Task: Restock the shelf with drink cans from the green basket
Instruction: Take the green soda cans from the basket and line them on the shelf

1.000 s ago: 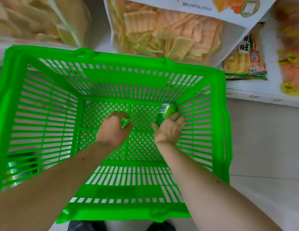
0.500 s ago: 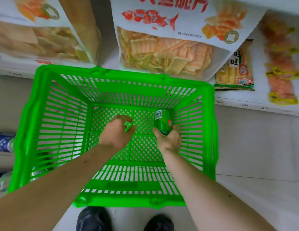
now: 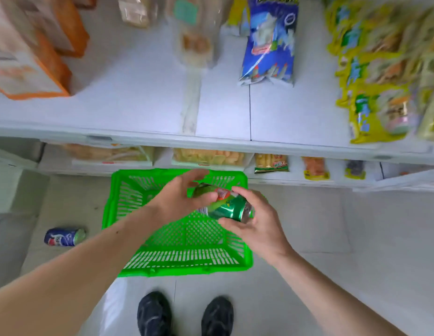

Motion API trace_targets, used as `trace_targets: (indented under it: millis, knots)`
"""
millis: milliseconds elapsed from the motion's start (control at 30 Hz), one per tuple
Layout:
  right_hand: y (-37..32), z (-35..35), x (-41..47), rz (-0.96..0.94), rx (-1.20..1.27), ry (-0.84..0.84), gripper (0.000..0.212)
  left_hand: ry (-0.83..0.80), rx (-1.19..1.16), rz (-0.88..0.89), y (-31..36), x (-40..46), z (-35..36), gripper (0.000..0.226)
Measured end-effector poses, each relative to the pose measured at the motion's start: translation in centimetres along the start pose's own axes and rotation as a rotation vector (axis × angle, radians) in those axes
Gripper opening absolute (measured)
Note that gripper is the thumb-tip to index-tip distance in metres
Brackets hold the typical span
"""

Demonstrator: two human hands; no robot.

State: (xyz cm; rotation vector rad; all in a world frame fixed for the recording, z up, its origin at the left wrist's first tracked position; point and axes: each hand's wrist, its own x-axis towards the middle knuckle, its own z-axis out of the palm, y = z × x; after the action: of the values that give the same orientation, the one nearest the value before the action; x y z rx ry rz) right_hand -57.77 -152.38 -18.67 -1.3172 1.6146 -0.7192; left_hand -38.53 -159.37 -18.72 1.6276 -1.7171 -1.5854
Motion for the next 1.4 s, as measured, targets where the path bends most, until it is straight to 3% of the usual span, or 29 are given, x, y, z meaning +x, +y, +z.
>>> trace_targets:
  millis: [67,167,267,367,467,667,833,1000,1133,1200,1267,1400]
  knots:
    - [-4.6,-4.1,-1.0,-0.041,-0.047,-0.080,0.068,-0.162,-0.163,0.010,4.7,-1.9,-1.8,0.055]
    - [-12.1,-10.3,-2.4,-0.108,-0.138,-0.146,0.071,-0.363,-0.192,0.058,11.9,-4.1,-4.3,0.061]
    - [-19.2,-15.5,-3.8,-0.174,-0.180,-0.166,0.070,-0.453,-0.145,0.109,19.2,-6.0,-6.2,0.066]
    - [-24.9,-19.6,-5.0,-0.218,-0.168,-0.148,0.066,-0.482,-0.079,0.217,26.3,-8.1,-7.7,0.055]
    - [-29.0,-23.2,-6.4,-0.291,-0.120,-0.090,0.070,-0.339,-0.060,0.297,32.1,-10.2,-8.6,0.051]
    - [-34.9,-26.0,-8.9,-0.247,0.313,0.244,0.077,0.043,-0.146,0.428,40.0,-14.0,-7.4,0.057]
    - [-39.4,-28.6,-9.1,-0.157,0.369,0.527,0.057,0.325,-0.046,0.506,45.2,-15.8,-4.8,0.066]
    - [-41.8,-34.1,-8.9,-0.191,0.396,0.509,0.062,0.332,-0.073,0.562,49.6,-16.0,-3.5,0.073]
    - [-42.5,-38.1,-8.3,-0.241,0.429,0.378,0.072,0.192,-0.103,0.493,51.6,-14.7,-3.4,0.089]
    - [-42.6,-39.3,-7.7,-0.285,0.445,0.299,0.076,0.140,-0.116,0.476,52.2,-14.0,-2.9,0.072]
    - [-42.2,-40.0,-6.7,-0.324,0.429,0.257,0.073,0.177,-0.145,0.475,52.6,-13.2,-2.1,0.054]
    - [-40.9,-40.4,-4.5,-0.295,0.324,0.282,0.059,0.423,-0.136,0.437,53.2,-10.7,-0.8,0.057]
